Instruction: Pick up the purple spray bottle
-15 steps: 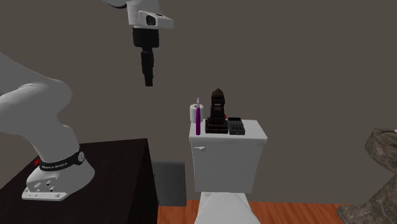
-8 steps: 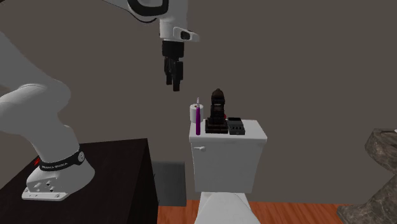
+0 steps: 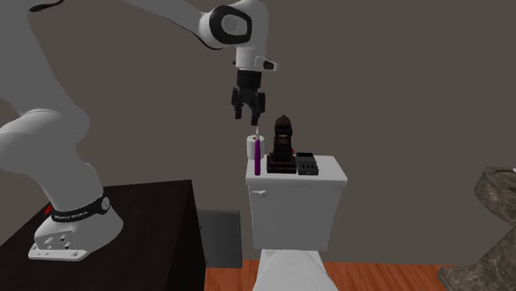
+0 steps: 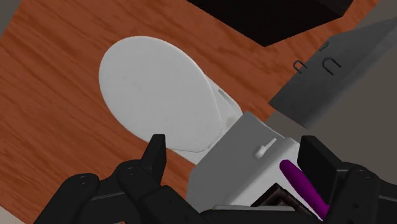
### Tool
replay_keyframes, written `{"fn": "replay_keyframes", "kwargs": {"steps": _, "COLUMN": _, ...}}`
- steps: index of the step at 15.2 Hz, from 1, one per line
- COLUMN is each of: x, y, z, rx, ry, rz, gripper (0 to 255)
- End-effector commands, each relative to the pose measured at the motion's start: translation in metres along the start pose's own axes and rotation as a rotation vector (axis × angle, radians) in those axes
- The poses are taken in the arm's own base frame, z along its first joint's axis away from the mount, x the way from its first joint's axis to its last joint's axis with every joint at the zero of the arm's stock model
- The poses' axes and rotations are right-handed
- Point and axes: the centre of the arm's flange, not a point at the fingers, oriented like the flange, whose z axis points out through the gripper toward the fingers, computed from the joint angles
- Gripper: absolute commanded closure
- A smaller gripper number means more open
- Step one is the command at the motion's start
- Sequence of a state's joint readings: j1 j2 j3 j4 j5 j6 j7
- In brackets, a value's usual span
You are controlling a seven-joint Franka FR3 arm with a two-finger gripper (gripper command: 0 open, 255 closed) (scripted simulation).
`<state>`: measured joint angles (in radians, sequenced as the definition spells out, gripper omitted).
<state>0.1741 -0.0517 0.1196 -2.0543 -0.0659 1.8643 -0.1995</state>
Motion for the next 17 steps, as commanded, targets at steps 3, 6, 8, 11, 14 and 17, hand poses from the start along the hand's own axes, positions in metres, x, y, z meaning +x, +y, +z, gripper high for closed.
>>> {"fn": "replay_keyframes", "kwargs": {"steps": 3, "x": 0.051, "y": -0.022, "z": 0.020, "rx": -0.027, "ry": -0.024, "rz": -0.116, "gripper": 0}}
{"fn": "replay_keyframes", "kwargs": {"steps": 6, "x": 0.086, "y": -0.042, "z": 0.035, "rx": -0.047, "ry": -0.041, "rz": -0.201, "gripper": 0}}
{"fn": "replay_keyframes", "kwargs": {"steps": 8, "x": 0.108, "y": -0.057, "z": 0.046, "rx": -0.061, "ry": -0.053, "rz": -0.258, "gripper": 0}}
{"fn": "replay_keyframes", "kwargs": {"steps": 11, "x": 0.139, "y": -0.081, "z": 0.063, "rx": -0.081, "ry": -0.071, "rz": -0.344, "gripper": 0}}
{"fn": "replay_keyframes", "kwargs": {"steps": 14, "x": 0.168, "y": -0.107, "z": 0.082, "rx": -0.102, "ry": -0.089, "rz": -0.429, "gripper": 0}}
{"fn": "replay_keyframes", "kwargs": {"steps": 17, "x": 0.194, "y": -0.135, "z": 0.101, "rx": -0.122, "ry": -0.107, "rz": -0.515, "gripper": 0}}
